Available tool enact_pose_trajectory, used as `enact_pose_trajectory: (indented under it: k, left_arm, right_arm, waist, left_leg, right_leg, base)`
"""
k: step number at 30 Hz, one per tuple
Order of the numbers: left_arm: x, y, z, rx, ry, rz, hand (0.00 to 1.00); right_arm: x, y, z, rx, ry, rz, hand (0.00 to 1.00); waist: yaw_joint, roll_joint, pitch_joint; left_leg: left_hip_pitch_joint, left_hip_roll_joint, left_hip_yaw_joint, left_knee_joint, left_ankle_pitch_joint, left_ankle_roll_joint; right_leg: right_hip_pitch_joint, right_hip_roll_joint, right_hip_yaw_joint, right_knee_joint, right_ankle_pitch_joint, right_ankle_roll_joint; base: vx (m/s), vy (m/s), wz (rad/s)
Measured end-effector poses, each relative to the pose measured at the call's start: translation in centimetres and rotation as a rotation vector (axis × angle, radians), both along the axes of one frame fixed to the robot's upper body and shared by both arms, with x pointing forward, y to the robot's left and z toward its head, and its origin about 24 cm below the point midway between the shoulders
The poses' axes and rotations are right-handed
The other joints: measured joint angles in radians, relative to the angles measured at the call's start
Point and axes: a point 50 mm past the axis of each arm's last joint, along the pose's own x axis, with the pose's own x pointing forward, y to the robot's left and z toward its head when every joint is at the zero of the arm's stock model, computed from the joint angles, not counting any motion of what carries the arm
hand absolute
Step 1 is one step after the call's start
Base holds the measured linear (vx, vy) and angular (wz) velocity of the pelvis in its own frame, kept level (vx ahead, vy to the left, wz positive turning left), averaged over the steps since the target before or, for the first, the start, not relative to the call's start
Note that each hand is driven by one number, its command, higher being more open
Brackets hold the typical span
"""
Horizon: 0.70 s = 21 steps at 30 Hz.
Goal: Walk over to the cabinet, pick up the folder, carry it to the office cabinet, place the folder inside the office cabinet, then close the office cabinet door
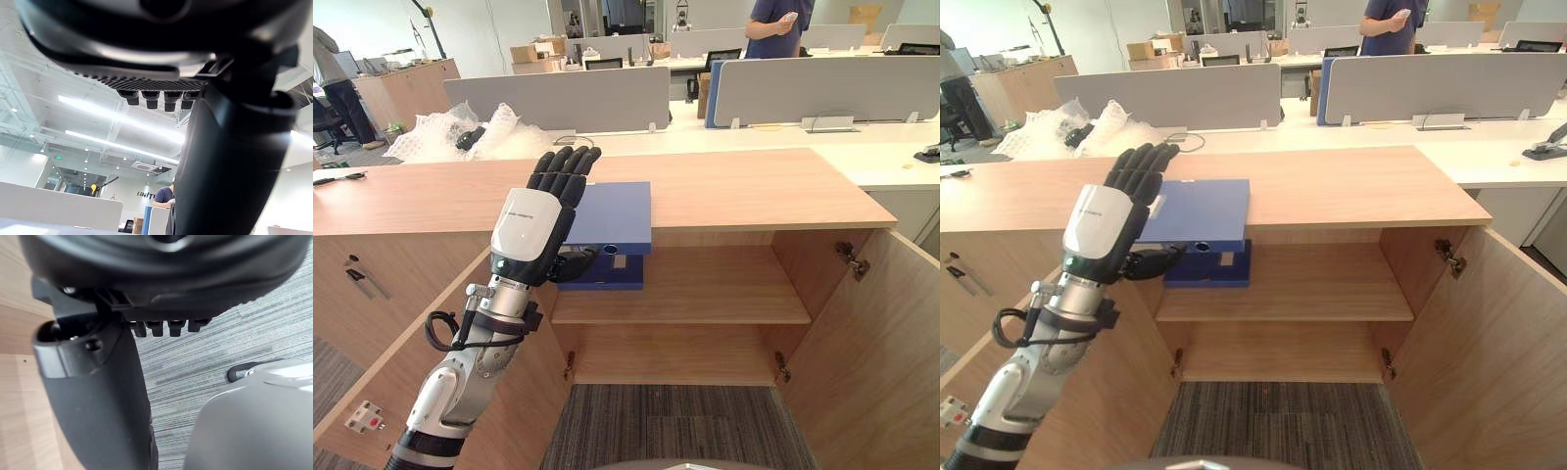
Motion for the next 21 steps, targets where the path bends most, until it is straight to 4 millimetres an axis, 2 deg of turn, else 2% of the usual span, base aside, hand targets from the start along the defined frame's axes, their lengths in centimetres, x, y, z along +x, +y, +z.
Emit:
enact_pose_trajectory:
  k: [6,11,21]
  left_arm:
    - [1.6,1.3,-1.4,-0.026,0.089,0.067,1.00]
    - [2.5,2.9,-3.5,-0.024,0.193,0.150,1.00]
    - [3.6,3.0,-3.9,0.062,0.245,0.141,1.00]
  right_arm:
    - [0.1,0.0,0.0,0.003,-0.006,0.002,1.00]
    - [0.2,0.0,0.0,0.009,-0.012,-0.018,1.00]
    - [0.5,0.0,0.1,0.007,-0.025,-0.022,1.00]
  waist:
    - [-0.007,0.001,0.000]
    - [-0.014,0.001,0.001]
    - [-0.017,0.008,0.009]
  left_leg:
    - [0.002,0.001,0.003,-0.005,0.000,0.000]
    - [0.005,0.002,0.004,-0.006,-0.004,-0.005]
    - [0.011,0.001,0.005,-0.006,-0.009,-0.011]
  right_leg:
    - [-0.002,0.000,0.003,0.000,0.000,0.000]
    - [0.002,0.000,0.005,-0.007,0.000,0.000]
    - [0.008,-0.001,0.009,-0.016,0.000,0.000]
  base:
    - [-0.03,-0.007,-0.01]
    - [-0.01,-0.003,0.00]
    - [0.00,0.000,0.00]
